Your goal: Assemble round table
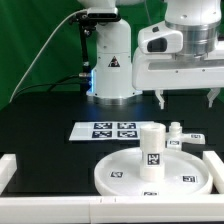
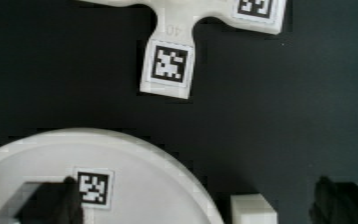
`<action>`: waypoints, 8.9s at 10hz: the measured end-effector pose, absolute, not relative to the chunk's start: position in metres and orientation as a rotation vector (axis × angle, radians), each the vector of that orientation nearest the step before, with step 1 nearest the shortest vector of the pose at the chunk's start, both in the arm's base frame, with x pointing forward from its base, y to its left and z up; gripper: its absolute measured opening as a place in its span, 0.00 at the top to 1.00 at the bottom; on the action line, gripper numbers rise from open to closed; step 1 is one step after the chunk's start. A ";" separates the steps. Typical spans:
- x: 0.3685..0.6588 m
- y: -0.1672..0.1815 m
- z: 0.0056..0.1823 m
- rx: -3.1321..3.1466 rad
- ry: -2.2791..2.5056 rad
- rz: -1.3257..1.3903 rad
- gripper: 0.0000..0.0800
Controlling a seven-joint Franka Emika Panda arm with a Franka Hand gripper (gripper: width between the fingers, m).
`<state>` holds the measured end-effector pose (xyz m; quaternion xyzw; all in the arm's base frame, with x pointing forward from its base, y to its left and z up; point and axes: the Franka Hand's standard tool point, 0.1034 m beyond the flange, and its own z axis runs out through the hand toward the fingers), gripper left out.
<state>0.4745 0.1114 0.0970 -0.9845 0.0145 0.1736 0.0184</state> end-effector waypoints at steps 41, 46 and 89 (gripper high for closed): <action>0.409 0.078 0.106 -2.907 0.098 1.249 0.72; 0.442 0.029 0.129 -3.019 0.081 0.680 0.72; 0.565 -0.161 0.092 -2.996 -0.186 -0.561 0.72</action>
Offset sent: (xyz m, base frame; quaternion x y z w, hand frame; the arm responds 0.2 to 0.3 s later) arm -0.0109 0.0134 -0.0154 -0.0509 -0.1486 -0.0577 0.9859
